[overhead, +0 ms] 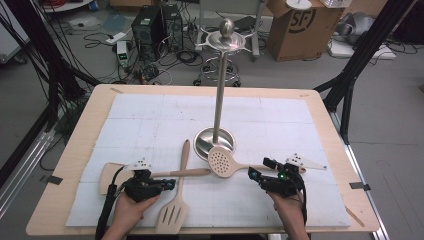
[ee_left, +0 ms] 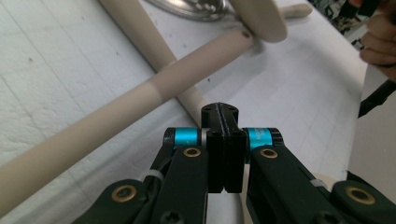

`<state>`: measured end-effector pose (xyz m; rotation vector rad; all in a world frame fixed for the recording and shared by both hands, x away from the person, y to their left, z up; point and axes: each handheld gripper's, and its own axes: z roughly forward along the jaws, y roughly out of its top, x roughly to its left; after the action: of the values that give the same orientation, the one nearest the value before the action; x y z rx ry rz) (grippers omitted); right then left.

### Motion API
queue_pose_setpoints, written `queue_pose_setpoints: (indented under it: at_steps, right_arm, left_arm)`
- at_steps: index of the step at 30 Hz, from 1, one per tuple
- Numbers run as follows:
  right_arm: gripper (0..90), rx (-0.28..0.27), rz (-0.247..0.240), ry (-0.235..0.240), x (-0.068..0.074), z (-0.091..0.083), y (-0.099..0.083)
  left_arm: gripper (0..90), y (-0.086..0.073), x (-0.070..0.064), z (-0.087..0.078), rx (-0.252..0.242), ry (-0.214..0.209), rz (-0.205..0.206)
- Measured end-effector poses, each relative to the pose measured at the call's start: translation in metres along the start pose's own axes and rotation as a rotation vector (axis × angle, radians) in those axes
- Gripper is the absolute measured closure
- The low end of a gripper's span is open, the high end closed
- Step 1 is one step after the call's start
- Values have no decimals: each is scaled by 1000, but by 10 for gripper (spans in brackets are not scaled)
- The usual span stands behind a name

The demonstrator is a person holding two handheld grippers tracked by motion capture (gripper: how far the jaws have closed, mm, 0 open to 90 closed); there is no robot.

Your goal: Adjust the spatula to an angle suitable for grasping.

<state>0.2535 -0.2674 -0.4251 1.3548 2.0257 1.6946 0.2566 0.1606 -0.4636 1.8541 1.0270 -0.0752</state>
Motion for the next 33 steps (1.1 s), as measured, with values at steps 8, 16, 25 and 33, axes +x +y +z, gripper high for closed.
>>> queue_pose_setpoints:
  at_steps: [8, 16, 25, 33]
  right_arm:
    - [144, 1, -2, -8, -1, 0, 0]
    - [145, 3, -6, -8, -1, 1, -1]
    - [145, 9, -9, -5, -1, 2, -1]
    - [145, 5, -5, -6, -2, 1, -1]
  left_arm:
    - [897, 5, 3, 7, 13, 25, -48]
    - [897, 11, 6, 13, -7, 52, -67]
    - [897, 17, 9, 18, -36, 83, -92]
    - [897, 21, 12, 21, -59, 113, -106]
